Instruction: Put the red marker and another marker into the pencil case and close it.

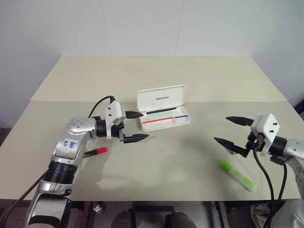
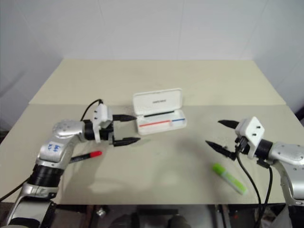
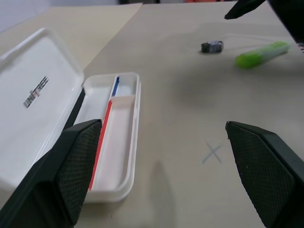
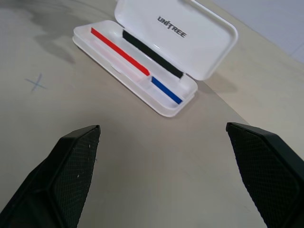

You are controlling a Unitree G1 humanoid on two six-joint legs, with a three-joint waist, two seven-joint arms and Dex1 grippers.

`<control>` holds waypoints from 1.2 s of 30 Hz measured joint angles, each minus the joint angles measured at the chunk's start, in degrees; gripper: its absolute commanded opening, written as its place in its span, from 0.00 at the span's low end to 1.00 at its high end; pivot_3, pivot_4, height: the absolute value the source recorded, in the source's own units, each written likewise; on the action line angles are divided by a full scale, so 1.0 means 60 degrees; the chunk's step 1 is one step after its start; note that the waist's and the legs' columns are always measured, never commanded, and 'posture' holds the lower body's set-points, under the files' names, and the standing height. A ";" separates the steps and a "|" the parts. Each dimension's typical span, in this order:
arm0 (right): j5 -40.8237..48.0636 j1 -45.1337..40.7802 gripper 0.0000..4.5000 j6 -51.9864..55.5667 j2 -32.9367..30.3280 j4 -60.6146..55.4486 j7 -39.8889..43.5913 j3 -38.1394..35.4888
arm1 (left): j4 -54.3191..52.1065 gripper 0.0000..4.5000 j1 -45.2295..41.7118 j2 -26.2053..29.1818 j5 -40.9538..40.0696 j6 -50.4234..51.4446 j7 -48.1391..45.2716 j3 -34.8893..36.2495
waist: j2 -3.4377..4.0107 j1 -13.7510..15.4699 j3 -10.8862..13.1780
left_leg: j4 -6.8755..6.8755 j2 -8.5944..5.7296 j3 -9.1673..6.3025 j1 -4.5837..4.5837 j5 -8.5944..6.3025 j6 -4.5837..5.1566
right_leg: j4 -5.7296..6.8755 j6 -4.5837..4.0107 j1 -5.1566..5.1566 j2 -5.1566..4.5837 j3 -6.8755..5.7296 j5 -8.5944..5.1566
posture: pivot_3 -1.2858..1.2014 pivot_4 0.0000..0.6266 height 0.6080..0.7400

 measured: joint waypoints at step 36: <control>0.0114 -0.1130 1.00 0.0465 0.0603 -0.0411 0.0208 0.1029 | 0.1782 0.41 -0.1482 0.0136 0.1095 -0.0623 -0.0564 -0.1206 | -0.0008 0.0028 0.0004 | 0.0020 -0.0004 0.0023 -0.0005 -0.0008 0.0012 | 0.0000 0.0009 -0.0007 0.0001 -0.0005 0.0005 | 0.52 0.24 1.00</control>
